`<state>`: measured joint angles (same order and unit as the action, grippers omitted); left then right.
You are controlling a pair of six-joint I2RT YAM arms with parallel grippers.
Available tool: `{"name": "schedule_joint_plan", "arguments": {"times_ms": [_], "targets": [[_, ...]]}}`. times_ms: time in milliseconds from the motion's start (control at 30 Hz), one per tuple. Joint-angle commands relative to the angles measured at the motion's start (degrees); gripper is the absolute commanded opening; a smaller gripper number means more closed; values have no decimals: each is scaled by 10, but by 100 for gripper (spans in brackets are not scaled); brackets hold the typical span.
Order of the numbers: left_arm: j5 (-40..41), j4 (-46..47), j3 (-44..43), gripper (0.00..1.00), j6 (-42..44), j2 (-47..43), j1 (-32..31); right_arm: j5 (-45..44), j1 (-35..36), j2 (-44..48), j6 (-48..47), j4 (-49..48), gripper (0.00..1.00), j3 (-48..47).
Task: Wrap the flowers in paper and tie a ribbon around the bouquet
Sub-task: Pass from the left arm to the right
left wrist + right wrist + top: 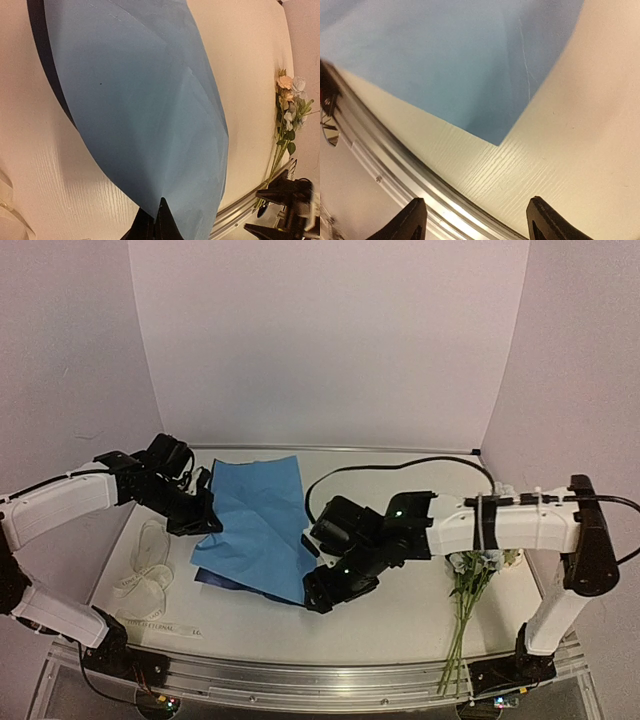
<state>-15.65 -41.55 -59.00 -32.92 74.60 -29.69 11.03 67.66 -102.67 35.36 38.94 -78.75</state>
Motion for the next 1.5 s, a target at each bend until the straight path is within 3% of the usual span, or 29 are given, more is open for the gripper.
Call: {"name": "schedule_joint_plan", "arguments": {"times_ms": [0,333,533,667,900,1200,1467], "targets": [[-49,14,7,0,-67,6,-1,-142,51,35,-229,34,76,-56],[-84,22,13,0,-120,-5,-2,-206,110,-127,-469,-30,89,-264],[-91,20,17,0,-127,-15,-2,-252,112,-211,-514,-31,93,-363],[-88,21,21,0,-128,-18,-2,-299,112,-248,-531,-27,90,-416],[-84,24,27,0,-123,-10,-2,-273,112,-217,-506,-17,88,-389],[-87,26,25,0,-123,-6,-2,-215,123,-182,-484,3,98,-371],[-87,27,31,0,-124,-10,-2,-266,126,-222,-501,0,94,-423]]}}
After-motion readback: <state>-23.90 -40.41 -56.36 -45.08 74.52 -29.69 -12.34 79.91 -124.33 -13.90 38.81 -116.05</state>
